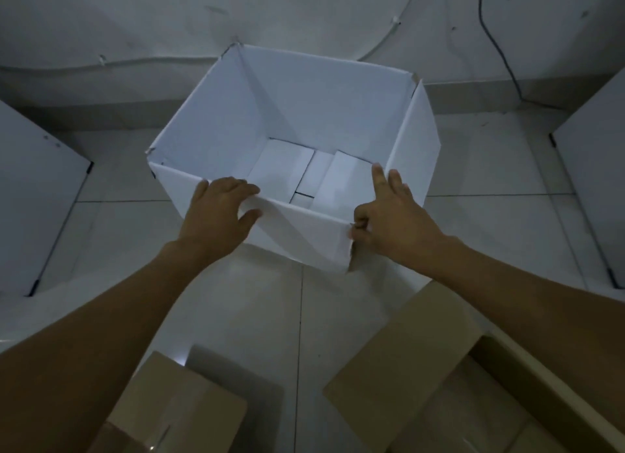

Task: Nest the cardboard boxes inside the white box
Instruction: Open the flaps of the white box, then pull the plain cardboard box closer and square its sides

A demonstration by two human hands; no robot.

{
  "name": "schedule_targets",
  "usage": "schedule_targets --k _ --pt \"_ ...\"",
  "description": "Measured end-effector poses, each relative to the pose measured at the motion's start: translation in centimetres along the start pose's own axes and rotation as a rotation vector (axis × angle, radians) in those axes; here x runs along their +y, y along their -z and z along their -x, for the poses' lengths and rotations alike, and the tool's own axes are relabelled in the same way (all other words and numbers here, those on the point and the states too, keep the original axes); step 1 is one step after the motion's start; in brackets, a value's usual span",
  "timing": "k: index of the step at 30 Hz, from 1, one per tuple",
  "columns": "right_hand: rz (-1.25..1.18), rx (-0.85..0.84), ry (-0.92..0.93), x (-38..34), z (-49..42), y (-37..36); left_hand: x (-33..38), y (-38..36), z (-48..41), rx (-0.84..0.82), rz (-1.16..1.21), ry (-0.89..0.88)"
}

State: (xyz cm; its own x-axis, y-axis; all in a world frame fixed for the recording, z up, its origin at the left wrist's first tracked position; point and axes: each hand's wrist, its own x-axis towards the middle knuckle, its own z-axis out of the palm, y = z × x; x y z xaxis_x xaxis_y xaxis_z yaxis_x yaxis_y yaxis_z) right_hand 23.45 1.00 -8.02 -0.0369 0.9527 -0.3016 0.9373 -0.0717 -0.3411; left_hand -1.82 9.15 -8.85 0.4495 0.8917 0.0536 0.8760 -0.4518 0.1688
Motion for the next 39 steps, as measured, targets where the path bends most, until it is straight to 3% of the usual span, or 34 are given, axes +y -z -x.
schedule_targets --k 6,15,20,29,34,39 --pt "-0.004 0.038 -0.003 2.7 -1.4 0.4 -0.5 -0.2 -0.9 0.068 0.104 0.104" --pt "0.243 0.085 0.016 4.8 -3.3 2.9 1.9 -1.1 -1.5 0.122 0.151 0.160" --pt "0.093 0.120 -0.071 5.3 -0.3 3.0 4.8 -0.8 1.4 0.127 0.119 0.192" --pt "0.203 0.051 -0.145 9.2 13.3 2.7 14.4 1.0 11.2 0.022 0.067 0.023" --pt "0.161 -0.013 -0.254 12.3 24.8 2.4 21.2 2.3 19.2 -0.054 0.056 0.068" --pt "0.215 -0.052 -0.282 15.5 33.2 0.3 25.8 0.2 25.1 -0.180 -0.010 -0.094"
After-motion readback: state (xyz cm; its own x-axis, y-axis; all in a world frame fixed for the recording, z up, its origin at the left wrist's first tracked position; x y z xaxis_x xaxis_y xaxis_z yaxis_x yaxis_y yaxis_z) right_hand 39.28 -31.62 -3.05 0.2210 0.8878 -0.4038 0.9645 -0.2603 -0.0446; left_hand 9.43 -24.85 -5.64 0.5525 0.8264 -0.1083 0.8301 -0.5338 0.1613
